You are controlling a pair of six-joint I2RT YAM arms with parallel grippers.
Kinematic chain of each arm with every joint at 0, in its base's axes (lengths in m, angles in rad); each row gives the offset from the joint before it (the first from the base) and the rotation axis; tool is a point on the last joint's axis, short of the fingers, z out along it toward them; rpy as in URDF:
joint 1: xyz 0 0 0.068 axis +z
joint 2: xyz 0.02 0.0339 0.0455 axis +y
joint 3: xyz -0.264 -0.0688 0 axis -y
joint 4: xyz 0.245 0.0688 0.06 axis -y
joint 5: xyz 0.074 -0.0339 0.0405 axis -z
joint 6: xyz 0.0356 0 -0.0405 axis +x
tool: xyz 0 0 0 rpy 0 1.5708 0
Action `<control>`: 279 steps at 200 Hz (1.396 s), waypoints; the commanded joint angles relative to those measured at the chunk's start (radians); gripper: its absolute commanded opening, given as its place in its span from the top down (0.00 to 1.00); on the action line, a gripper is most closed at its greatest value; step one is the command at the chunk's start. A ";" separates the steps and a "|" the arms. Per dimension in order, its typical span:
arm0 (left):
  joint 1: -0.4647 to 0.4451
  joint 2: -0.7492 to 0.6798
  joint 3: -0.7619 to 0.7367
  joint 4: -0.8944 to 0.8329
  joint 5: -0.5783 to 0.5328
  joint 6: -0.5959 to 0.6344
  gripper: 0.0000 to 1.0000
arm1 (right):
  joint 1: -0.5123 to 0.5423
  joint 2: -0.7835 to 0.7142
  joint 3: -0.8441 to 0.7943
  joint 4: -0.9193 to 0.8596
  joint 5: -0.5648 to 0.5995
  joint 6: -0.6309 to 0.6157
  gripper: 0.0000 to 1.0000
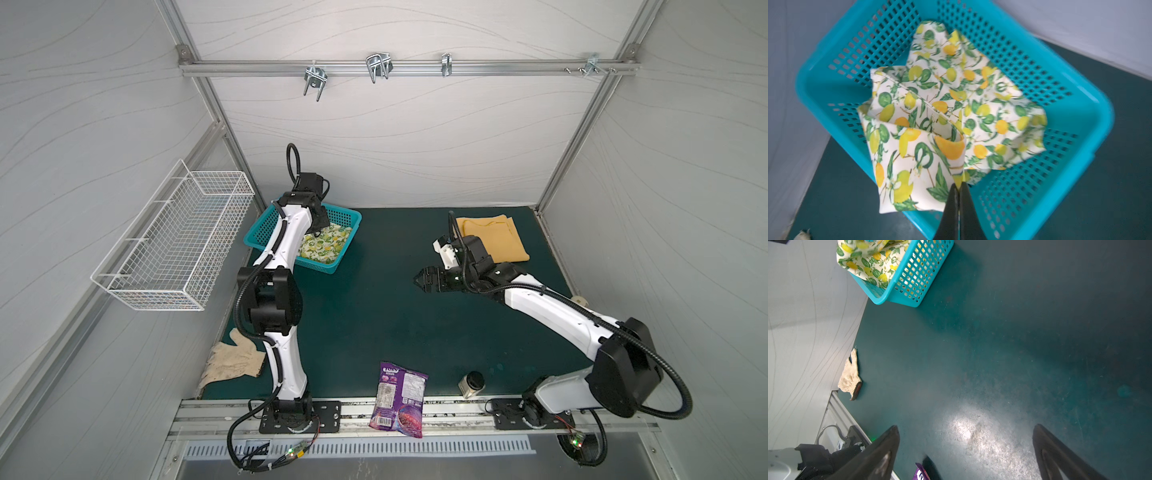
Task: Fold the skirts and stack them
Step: 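Lift the lemon-print skirt up out of the basket with the left gripper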
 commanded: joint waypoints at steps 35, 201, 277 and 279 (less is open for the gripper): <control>-0.079 -0.140 0.034 0.022 0.200 -0.050 1.00 | 0.007 -0.001 0.050 -0.015 -0.016 -0.045 0.01; -0.380 -0.375 0.423 -0.129 0.336 -0.107 1.00 | 0.012 -0.157 0.040 0.008 0.116 0.011 0.01; -0.506 -0.209 0.541 -0.075 0.360 -0.145 1.00 | 0.011 -0.270 -0.027 0.072 0.094 -0.078 0.01; -0.510 -0.199 0.548 -0.075 0.362 -0.147 1.00 | 0.010 -0.268 -0.028 0.077 0.089 -0.081 0.01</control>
